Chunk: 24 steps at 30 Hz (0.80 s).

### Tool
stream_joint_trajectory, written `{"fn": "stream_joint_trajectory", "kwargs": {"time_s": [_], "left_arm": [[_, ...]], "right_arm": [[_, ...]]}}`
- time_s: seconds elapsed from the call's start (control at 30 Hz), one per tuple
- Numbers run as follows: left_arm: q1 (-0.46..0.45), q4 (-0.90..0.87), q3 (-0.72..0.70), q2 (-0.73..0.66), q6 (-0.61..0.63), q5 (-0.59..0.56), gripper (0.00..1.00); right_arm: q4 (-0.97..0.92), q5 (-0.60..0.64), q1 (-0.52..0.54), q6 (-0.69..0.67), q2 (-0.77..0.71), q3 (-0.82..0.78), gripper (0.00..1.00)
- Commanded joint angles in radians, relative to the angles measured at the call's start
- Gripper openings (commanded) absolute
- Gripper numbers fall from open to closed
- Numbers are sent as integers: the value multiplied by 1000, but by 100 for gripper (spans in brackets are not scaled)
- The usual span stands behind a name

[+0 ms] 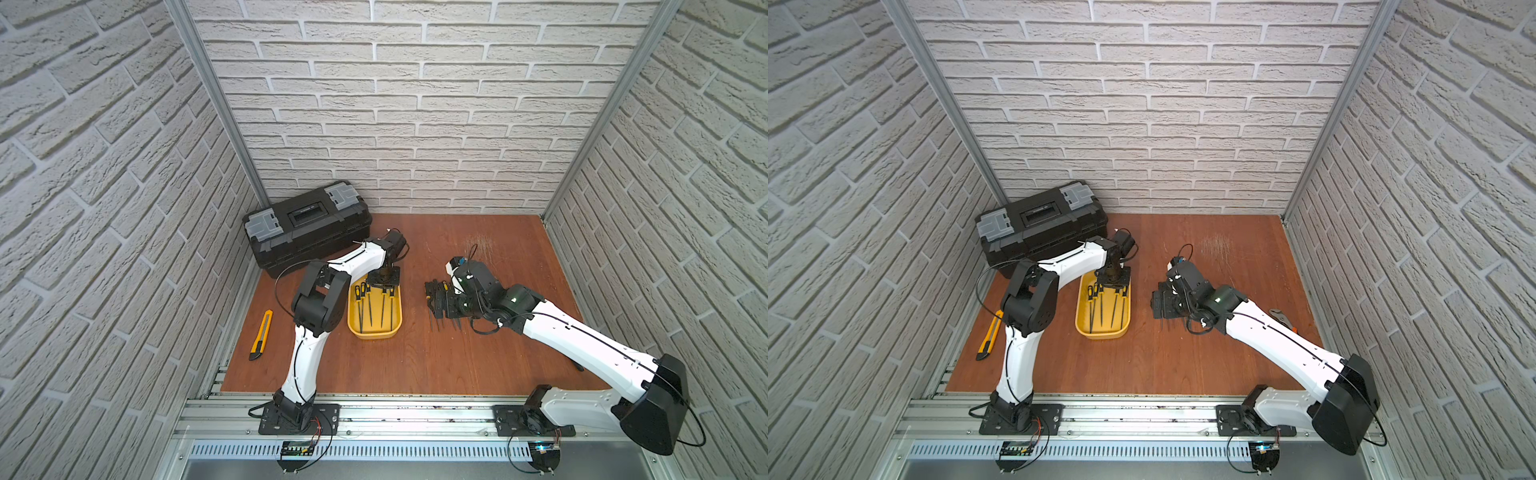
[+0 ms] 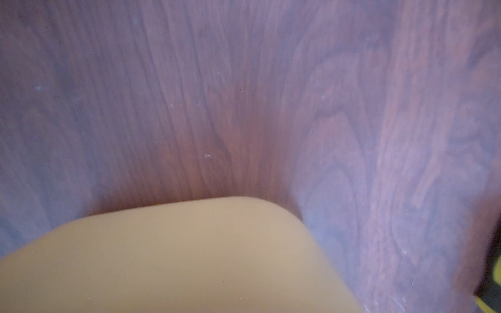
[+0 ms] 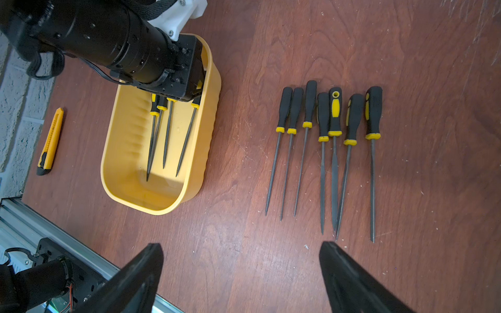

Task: Take the file tool out of the storage box
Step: Pick up the file tool from the storage box.

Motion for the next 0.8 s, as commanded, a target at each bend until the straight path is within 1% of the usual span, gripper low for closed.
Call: {"fn": "stream_joint_trajectory", "kwargs": {"time_s": [0.0, 0.1, 0.17, 0.4, 0.57, 0.7, 0.77], "left_arm": [[-8, -14, 9, 1, 9, -13, 18], [-5, -13, 0, -31, 11, -4, 16], [2, -4, -15, -65, 7, 23, 16], [63, 77, -118, -267, -37, 149, 16], [99, 106, -165, -385, -70, 214, 15], [108, 150, -203, -456, -106, 264, 15], [111, 180, -227, -482, -130, 288, 14]], "right_arm": [[9, -4, -7, -1, -20, -12, 95], [13, -13, -7, -1, -22, -15, 95], [22, -35, -7, -6, -18, -17, 95], [132, -145, -6, 19, -3, -58, 94], [218, -204, -6, 54, 15, -69, 81], [286, -267, -3, 69, 57, -40, 69], [316, -297, 2, 75, 83, -18, 65]]}}
